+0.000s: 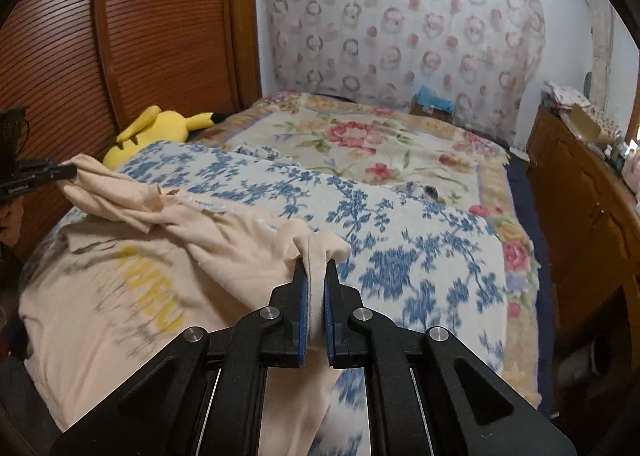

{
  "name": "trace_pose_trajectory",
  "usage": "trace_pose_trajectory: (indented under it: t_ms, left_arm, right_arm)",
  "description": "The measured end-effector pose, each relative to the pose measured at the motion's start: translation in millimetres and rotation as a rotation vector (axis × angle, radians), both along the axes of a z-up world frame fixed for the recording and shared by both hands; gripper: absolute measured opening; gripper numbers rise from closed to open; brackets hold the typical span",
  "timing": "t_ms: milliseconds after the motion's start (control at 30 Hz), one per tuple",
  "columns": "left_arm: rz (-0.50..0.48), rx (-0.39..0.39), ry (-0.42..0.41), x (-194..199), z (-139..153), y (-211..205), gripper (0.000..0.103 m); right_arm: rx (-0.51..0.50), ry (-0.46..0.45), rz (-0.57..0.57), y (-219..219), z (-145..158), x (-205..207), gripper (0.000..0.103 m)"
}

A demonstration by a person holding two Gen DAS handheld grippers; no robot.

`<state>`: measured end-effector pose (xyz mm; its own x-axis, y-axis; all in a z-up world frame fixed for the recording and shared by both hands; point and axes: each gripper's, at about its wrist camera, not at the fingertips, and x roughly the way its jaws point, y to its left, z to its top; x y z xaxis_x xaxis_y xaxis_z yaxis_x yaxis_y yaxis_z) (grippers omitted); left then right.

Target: Fold small clothes

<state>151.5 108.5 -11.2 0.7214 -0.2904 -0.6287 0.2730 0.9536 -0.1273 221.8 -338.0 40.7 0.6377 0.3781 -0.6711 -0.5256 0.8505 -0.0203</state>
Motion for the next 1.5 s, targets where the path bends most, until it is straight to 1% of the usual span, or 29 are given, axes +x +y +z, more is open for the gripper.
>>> trace_pose_trajectory:
  t_ms: [267,367,500,600,700,833,933,1000,1067,1100,1133,1167,1200,1267,1300,1333,1367,1433,1500]
  left_arm:
    - [0.039,-0.046,-0.016,-85.7,-6.0,7.2,0.003]
    - [0.05,-0.079,0.006,-118.5,-13.5,9.4,0.003]
    - [0.046,-0.047,0.008,-152.1,-15.6,6.6,0.003]
    - [0.048,-0.041,0.017,-163.3,-9.5,9.1,0.003]
    - [0.049,0.004,0.001,-175.0,3.5,10.1,0.003]
    - [0.053,0.052,-0.005,-183.2,11.4,10.6,0.003]
    - [0.049,0.067,-0.002,-184.2,11.2,8.7,0.007]
    - [0.047,0.058,-0.001,-183.0,10.0,8.7,0.01]
    - [0.052,0.055,-0.005,-181.3,9.8,9.1,0.018]
    - [0.054,0.057,-0.009,-180.3,10.7,8.4,0.02]
    - [0.054,0.061,-0.015,-178.4,11.2,7.5,0.025]
    - [0.051,0.059,-0.019,-176.3,11.8,6.8,0.034]
    - [0.051,0.057,-0.017,-173.1,12.6,6.6,0.038]
    - [0.048,0.046,-0.022,-169.3,14.4,6.3,0.043]
    - [0.045,0.038,-0.025,-165.8,14.9,6.3,0.047]
    - [0.045,0.034,-0.028,-163.4,14.5,6.3,0.058]
    - [0.046,0.03,-0.03,-160.4,13.7,6.3,0.063]
    - [0.044,0.017,-0.022,-150.8,9.3,7.0,0.063]
    - [0.054,0.02,-0.009,-138.9,2.2,7.1,0.063]
  right_arm:
    - [0.014,0.003,-0.003,-16.3,-1.7,-79.3,0.004]
    - [0.036,0.03,-0.001,-24.1,-5.0,-107.4,0.004]
    - [0.012,0.055,0.001,-32.1,-11.9,-145.7,0.004]
    - [0.007,0.075,-0.001,-39.4,-13.2,-162.2,0.004]
    - [0.0,0.096,0.002,-44.9,-10.1,-176.0,0.004]
    - [0.006,0.111,0.01,-48.6,-7.1,-188.1,0.004]
    - [-0.005,0.139,0.018,-44.9,-13.7,-191.7,0.005]
    - [-0.001,0.151,0.018,-44.4,-16.8,-190.8,0.005]
    - [-0.009,0.143,0.011,-43.0,-16.8,-189.9,0.011]
    - [-0.01,0.138,0.009,-43.1,-15.9,-190.0,0.013]
    - [-0.003,0.132,0.01,-43.2,-13.6,-190.2,0.018]
    - [0.009,0.126,0.012,-43.9,-10.9,-190.0,0.023]
    - [0.017,0.116,0.013,-44.4,-7.5,-189.9,0.024]
    - [0.017,0.1,0.011,-44.5,-3.4,-189.1,0.031]
    - [0.017,0.091,0.01,-44.3,-1.4,-188.1,0.033]
    - [0.016,0.087,0.01,-43.7,-0.6,-186.9,0.034]
    - [0.013,0.083,0.008,-43.0,-0.9,-185.4,0.035]
    - [0.002,0.073,-0.001,-41.6,-2.8,-180.4,0.038]
    - [0.014,0.071,-0.009,-40.9,-6.3,-171.6,0.041]
